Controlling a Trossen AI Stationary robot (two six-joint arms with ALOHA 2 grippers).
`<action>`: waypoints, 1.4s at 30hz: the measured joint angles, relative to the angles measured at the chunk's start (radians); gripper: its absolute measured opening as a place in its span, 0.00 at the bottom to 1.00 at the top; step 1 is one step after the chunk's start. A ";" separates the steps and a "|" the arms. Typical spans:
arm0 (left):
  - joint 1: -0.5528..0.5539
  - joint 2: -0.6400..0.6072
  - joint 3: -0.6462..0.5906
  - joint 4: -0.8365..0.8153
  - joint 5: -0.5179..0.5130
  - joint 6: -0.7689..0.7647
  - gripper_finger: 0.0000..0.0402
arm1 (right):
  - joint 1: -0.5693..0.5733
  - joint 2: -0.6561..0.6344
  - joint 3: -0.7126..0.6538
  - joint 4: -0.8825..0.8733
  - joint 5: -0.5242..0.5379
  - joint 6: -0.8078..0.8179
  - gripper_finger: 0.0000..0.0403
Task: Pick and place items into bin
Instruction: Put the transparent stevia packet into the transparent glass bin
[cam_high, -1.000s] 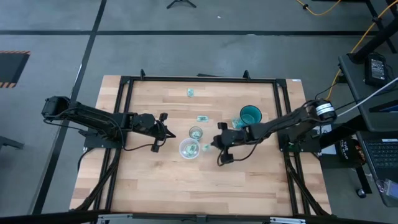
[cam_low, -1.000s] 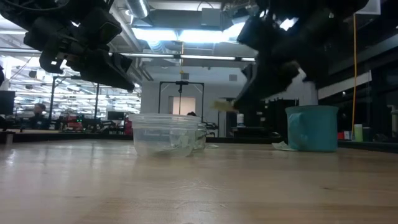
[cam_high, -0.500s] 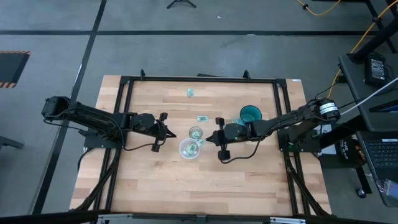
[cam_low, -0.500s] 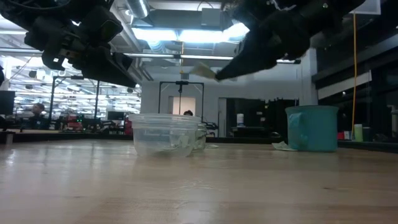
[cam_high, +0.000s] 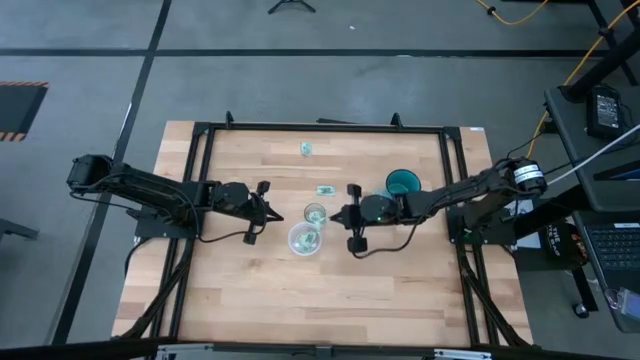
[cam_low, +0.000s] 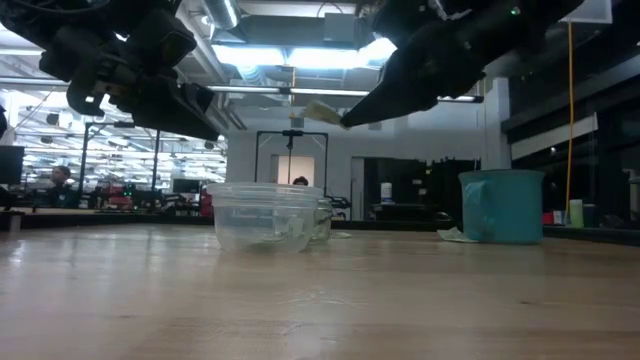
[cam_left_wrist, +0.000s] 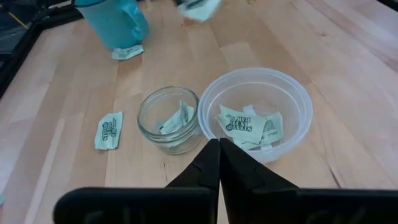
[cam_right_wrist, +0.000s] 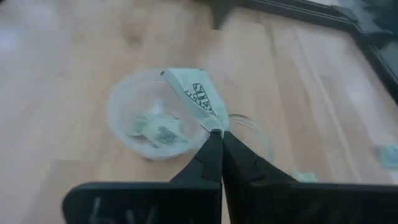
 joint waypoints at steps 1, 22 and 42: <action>0.000 0.000 0.000 0.000 0.000 0.005 0.00 | -0.005 0.000 0.010 -0.023 0.010 0.003 0.00; 0.000 0.000 0.000 -0.002 0.001 0.006 0.02 | -0.034 0.321 0.476 -0.630 0.181 -0.100 0.00; 0.000 0.000 0.000 -0.002 0.001 0.006 0.01 | -0.048 0.397 0.530 -0.675 0.255 -0.159 0.00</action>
